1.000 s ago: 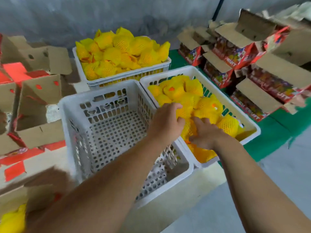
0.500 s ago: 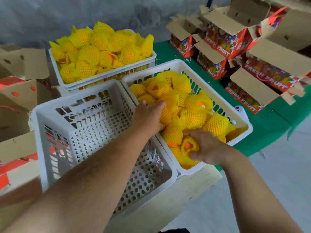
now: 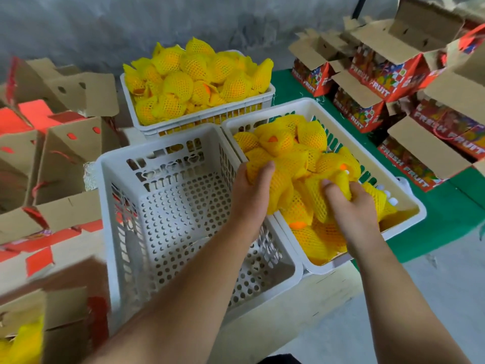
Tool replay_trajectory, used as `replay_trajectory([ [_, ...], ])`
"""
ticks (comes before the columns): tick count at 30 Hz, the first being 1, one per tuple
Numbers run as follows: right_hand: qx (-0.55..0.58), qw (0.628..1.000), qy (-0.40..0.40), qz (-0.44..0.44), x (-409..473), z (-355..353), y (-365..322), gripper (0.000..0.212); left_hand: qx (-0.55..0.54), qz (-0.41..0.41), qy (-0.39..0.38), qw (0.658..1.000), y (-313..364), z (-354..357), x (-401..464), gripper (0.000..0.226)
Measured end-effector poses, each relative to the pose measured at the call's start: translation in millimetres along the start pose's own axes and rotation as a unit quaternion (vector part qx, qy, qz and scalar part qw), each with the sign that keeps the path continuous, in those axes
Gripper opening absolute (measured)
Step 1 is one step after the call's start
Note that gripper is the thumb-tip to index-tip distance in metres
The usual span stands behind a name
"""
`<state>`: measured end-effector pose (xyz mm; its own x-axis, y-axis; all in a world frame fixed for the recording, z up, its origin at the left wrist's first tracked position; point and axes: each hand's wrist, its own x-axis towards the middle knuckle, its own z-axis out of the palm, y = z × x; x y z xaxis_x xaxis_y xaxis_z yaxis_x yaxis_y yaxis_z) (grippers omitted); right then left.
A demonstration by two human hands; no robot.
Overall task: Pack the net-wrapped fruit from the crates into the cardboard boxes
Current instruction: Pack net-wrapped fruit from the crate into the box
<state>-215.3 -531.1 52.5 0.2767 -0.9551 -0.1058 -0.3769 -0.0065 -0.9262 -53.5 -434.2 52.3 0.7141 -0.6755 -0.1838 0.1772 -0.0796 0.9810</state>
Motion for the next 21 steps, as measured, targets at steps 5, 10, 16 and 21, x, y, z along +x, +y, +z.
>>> replay_trajectory([
  [5,0.109,0.991,-0.042,-0.069,-33,50,-34,0.022,-0.151,-0.181,0.021,0.972,5,-31,-11,0.058],
  [10,0.111,0.968,-0.21,-0.085,-89,116,-60,0.024,-0.218,-0.163,0.086,0.958,6,-112,-38,0.051],
  [16,0.082,0.913,-0.391,-0.084,-183,211,-72,0.031,-0.193,-0.163,0.161,0.954,3,-267,-90,0.047],
  [21,0.075,0.918,-0.379,-0.093,-285,304,-83,0.037,-0.231,-0.157,0.154,0.948,-9,-398,-149,0.054],
])
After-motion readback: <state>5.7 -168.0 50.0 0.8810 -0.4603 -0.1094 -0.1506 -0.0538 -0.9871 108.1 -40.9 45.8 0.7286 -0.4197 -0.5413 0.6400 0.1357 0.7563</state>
